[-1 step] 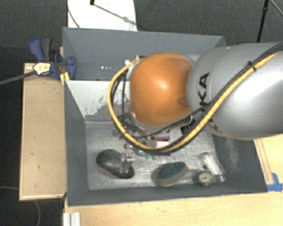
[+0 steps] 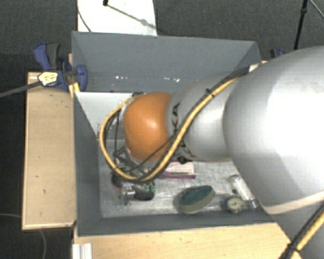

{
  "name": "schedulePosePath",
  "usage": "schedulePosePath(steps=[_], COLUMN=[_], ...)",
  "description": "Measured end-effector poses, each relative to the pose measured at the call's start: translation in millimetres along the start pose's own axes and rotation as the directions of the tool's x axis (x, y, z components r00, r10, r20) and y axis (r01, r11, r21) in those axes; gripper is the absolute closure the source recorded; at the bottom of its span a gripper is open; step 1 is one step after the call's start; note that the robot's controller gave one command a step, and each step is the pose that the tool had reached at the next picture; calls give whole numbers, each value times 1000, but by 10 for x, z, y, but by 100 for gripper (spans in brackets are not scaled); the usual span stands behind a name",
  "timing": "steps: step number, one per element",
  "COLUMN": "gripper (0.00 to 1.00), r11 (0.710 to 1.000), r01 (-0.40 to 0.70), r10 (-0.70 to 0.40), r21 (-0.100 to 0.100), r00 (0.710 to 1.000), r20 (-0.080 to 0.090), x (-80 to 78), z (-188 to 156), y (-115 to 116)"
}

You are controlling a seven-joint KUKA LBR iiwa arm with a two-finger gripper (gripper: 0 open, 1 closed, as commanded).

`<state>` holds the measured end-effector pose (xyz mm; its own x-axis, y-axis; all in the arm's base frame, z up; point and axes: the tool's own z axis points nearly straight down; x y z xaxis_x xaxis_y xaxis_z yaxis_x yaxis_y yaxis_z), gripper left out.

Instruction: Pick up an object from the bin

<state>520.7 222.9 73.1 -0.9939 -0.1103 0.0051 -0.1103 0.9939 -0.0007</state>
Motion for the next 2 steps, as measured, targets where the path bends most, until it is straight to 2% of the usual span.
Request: schedulePosePath(steps=[1, 2], gripper=[100, 100], r11=[1000, 1000], r01=[-6, -15], r10=[6, 15], r21=[-4, -4], r00=[1000, 1000], r20=[8, 15], x=[-19, -38], z=[-58, -1379], y=[12, -51])
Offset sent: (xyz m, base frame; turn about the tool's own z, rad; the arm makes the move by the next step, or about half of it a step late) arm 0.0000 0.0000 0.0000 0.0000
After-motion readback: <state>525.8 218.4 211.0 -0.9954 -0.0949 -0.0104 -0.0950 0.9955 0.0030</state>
